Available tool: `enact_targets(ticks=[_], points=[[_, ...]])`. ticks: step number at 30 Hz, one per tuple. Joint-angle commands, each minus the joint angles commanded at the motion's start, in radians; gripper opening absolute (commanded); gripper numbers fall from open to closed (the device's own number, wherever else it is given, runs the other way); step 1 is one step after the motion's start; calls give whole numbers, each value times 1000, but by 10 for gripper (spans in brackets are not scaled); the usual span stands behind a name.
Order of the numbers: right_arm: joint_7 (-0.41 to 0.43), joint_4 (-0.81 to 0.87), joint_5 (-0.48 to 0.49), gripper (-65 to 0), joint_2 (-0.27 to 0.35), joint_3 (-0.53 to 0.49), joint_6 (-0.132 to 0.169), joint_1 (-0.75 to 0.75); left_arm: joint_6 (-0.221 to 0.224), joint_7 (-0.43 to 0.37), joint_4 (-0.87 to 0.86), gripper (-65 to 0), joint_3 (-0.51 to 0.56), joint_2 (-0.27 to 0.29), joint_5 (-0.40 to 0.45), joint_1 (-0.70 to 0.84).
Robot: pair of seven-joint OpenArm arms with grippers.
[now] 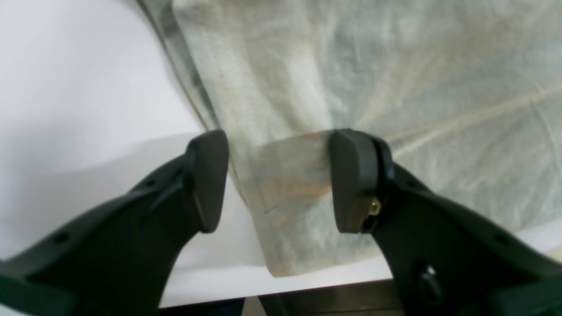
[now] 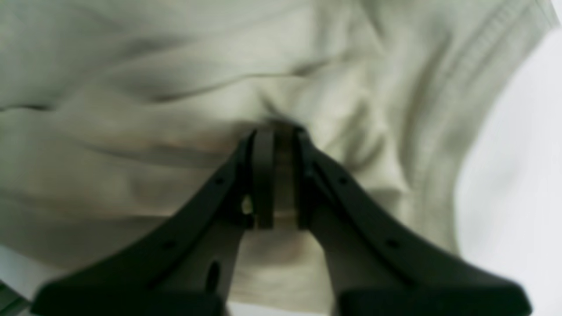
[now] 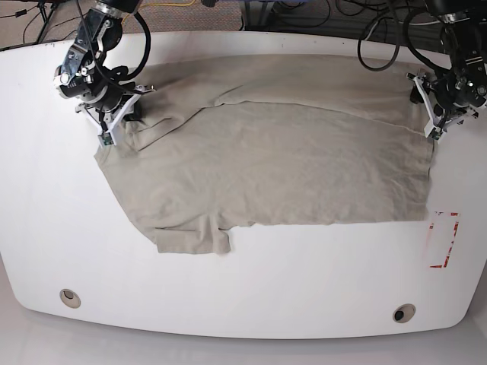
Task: Layout the t-shirt on the table in an organized manner, then fold the t-shirt properly
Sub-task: 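Adjust the right gripper's grip on the shirt edge, pulling it taut, then slide the right gripper along the shirt side toward the hem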
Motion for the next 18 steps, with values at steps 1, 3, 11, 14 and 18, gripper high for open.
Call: enact_targets(ticks=[1, 3, 11, 14, 18], points=[[0, 0, 0, -587, 5, 0, 0, 0, 0, -5, -2, -304, 0, 0, 0, 0], [0, 2, 0, -587, 25, 2, 0, 0, 0, -26, -14, -304, -2, -17, 0, 3], [3, -6, -6, -587, 52, 78, 0, 6, 0, -37, -40, -304, -3, -26, 0, 3], [3, -6, 2, -587, 86, 80, 0, 6, 0, -37, -32, -304, -3, -26, -2, 3], [-5, 15, 2, -587, 91, 78, 0, 6, 0, -35, -9, -304, -3, -26, -3, 3]])
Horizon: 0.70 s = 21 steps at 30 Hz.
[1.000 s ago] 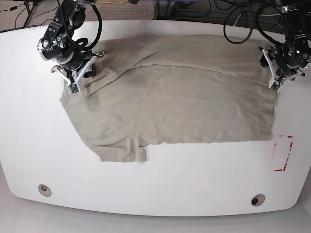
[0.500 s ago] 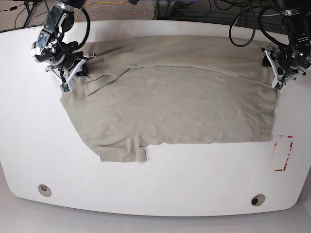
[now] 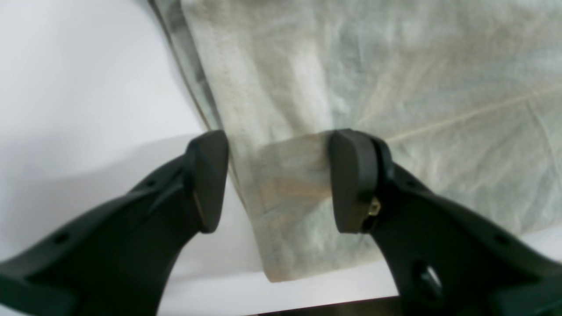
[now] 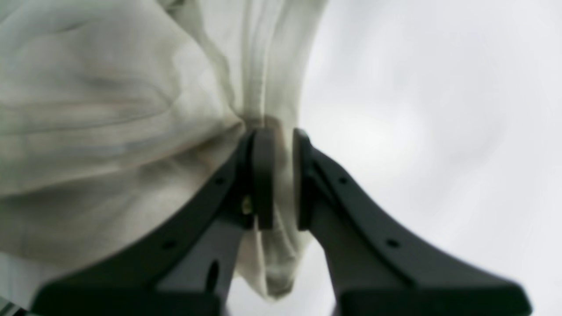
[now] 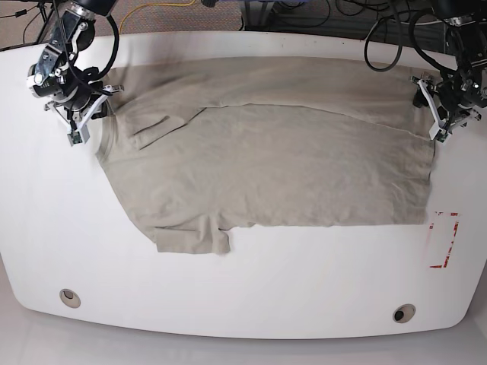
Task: Layout the t-shirt on the table in an organized manner, then fold the t-shirt properly
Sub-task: 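Slide the right gripper along the shirt side toward the hem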
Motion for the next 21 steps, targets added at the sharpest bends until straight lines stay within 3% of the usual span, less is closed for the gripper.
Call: enact_targets(ticks=[4, 9, 13, 15, 18, 21], points=[[-21, 63, 0, -587, -5, -2, 0, 0, 0, 2, 38, -304, 0, 0, -3, -3], [-78, 121, -6, -569, -52, -3, 0, 52, 0, 2, 103, -301, 0, 2, -5, -9], [-86, 118, -8, -458, -58, -3, 0, 100, 0, 21, 149, -300, -3, 5, -5, -46], [-86, 92, -8, -357, -60, -3, 0, 133, 0, 52, 167, -300, -11, 6, -6, -68], [-83, 51, -8, -258, -64, -5, 0, 187, 0, 80, 181, -299, -20, 15, -6, -107], [-80, -23, -8, -219, -60, -5, 0, 252, 0, 101, 186, -294, -44, 44, -6, -155]])
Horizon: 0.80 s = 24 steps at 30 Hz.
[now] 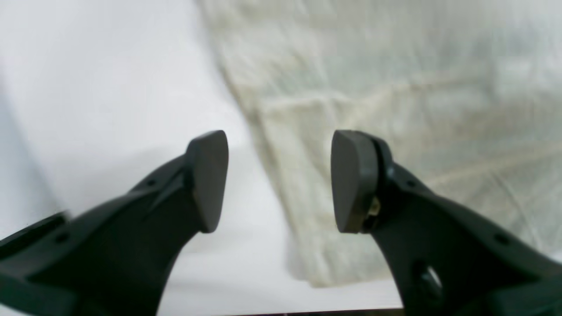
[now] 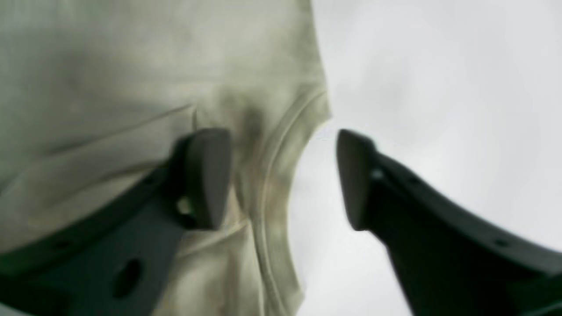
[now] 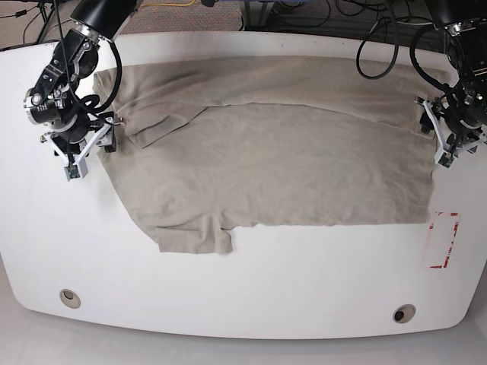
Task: Layout the t-shirt on the table in an organized manner, then fold the t-shirt properly
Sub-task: 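Slide the right gripper along the shirt side toward the hem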
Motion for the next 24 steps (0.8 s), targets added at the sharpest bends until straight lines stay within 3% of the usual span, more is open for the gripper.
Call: enact_targets(ticks=[7, 13, 17, 24], points=[[107, -236, -2, -222, 41, -2, 0, 163, 0, 37, 0, -161, -26, 52, 9, -140], [238, -493, -2, -220, 94, -20, 0, 296, 0, 35, -6, -157, -20, 58, 8, -212], [376, -680, -2, -220, 152, -121, 0, 367, 0, 35, -6, -157, -20, 58, 8, -255], [594, -951, -2, -220, 189, -252, 0, 450, 0, 35, -6, -157, -20, 58, 8, -264]])
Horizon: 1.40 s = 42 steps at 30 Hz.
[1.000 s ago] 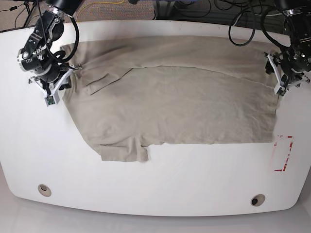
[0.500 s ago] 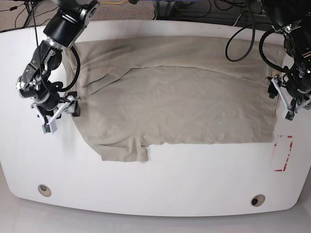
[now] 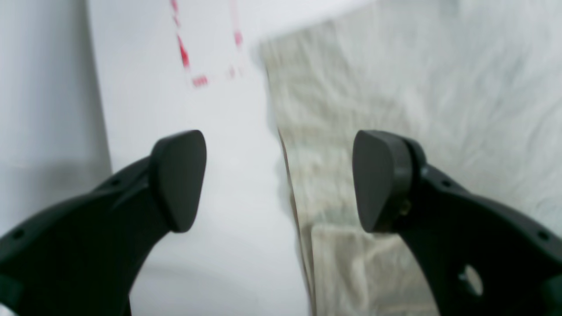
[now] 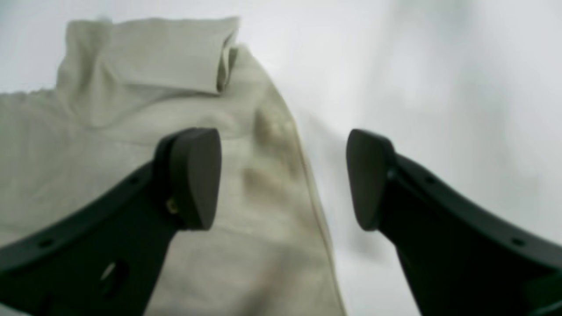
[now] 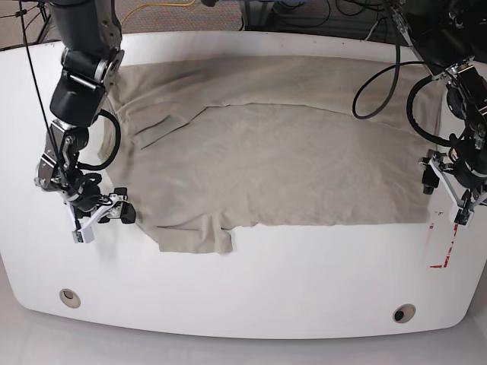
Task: Layout the t-shirt on the table in an organized manner, then fold the t-shirt properly
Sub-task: 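Slide the right gripper along the shirt side toward the hem, then move the left gripper to the hem corner and grasp it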
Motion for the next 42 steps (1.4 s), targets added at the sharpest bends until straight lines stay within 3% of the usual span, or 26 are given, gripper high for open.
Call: enact_targets(ticks=[7, 15, 21, 28, 32, 42], points=[[98, -129, 0, -220, 2, -52, 0, 25, 0, -2, 0, -157, -6, -5, 0, 5], [100, -129, 2, -220, -34, -106, 0, 25, 0, -5, -5, -157, -9, -25, 2, 3], [100, -127, 2, -244, -68, -150, 0, 23, 0, -26, -121, -157, -17, -40, 2, -31], [103, -127, 2, -487, -69, -155, 0, 23, 0, -147, -394, -157, -28, -95, 3, -135], [103, -127, 0, -599, -68, -157, 0, 23, 0, -285, -620, -156, -21, -132, 3, -213], [101, -127, 0, -606, -68, -157, 0, 18, 93, -600, -1158, -156, 107, -196, 3, -428]])
